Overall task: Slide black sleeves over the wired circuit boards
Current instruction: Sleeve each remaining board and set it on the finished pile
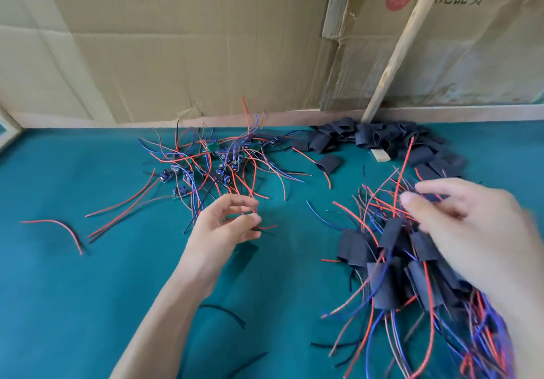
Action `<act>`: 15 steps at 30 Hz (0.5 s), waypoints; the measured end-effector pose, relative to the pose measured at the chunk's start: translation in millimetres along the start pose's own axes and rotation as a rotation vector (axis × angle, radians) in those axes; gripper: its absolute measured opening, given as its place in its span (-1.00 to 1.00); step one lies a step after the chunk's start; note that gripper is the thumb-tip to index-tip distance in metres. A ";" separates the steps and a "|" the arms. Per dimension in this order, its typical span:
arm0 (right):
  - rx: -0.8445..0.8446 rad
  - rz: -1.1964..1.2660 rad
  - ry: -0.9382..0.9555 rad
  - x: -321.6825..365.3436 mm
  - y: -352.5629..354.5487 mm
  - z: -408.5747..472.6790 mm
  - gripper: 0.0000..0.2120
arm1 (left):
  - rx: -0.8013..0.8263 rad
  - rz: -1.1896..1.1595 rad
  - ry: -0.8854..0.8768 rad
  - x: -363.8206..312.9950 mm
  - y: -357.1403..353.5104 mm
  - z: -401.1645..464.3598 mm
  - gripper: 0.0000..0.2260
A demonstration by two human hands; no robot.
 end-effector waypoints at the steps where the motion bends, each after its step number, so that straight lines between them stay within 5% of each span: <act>1: -0.059 0.016 0.020 4.9 4.3 0.0 -0.75 | -0.035 0.014 0.002 0.4 0.7 0.8 -0.87; 4: -0.041 0.088 0.177 42.7 -8.1 -1.1 -0.85 | -0.092 0.051 0.013 3.7 0.9 1.1 -0.84; 8: 0.402 -0.021 0.400 103.4 -75.2 -1.0 -0.91 | -0.107 0.055 0.004 4.9 1.6 2.4 -0.84; 15: 0.681 -0.130 0.513 147.7 -173.7 4.6 -0.72 | -0.330 0.021 -0.078 4.0 19.3 8.2 -0.85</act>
Point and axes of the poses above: each hand's wrist, its own z-axis towards the middle knuckle, its own y-axis out of the back of the hand, x = y × z, the point moved 3 cm from there along z, towards the middle knuckle, and after that the axes turned 8 degrees about -z, right-handed, at the moved point
